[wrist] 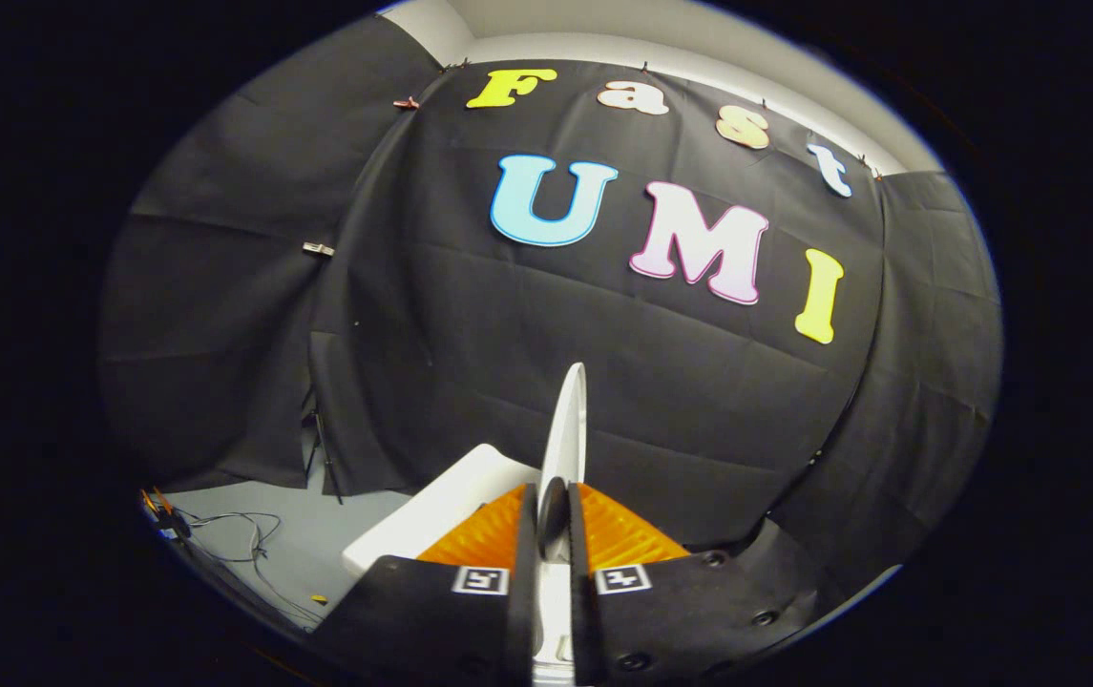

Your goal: Open the toilet lid.

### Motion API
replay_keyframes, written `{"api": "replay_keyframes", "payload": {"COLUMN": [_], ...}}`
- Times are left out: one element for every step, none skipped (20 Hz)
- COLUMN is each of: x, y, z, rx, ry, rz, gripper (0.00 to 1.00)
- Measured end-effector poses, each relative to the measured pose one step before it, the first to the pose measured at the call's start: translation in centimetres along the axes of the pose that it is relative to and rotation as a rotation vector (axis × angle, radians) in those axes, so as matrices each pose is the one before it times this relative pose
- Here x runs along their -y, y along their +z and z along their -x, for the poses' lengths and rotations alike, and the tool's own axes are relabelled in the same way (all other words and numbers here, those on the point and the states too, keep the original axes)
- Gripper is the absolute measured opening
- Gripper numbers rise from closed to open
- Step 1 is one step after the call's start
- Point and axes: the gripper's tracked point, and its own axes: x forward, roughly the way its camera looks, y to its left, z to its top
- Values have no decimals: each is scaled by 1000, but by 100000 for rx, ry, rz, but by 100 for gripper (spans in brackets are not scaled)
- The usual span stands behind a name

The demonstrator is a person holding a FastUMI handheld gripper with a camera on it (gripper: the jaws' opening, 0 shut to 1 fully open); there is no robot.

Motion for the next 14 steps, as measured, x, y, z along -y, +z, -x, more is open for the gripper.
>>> {"api": "replay_keyframes", "payload": {"x": [-129, -99, 154, -93, 357, 390, 401, 561, 734, 935, 785, 977, 1303, 1274], "y": [-147, -248, 253, 426, 602, 721, 722, 909, 1140, 1214, 1328, 1200, 1214, 1019], "z": [180, 420, 220, 457, 375, 529, 547, 621, 700, 695, 913, 873, 836, 764], "rx": [-1056, -1058, 115, 995, 1357, 1323, 1358, 1521, 1945, 2566, 2704, 2505, 2284, 1899], "ry": [1403, 1326, 888, 1006, 809, 507, 333, 321, 254, 153, 1004, 688, 267, 250], "rz": [629, 1147, -367, -1817, -2264, -1975, -1341, -914, -752, -719, -1021, -1076, -944, -1275], "gripper": [48, 65, 82, 99, 98, 98, 98, 99, 99, 98, 98, 98, 98, 98]}}
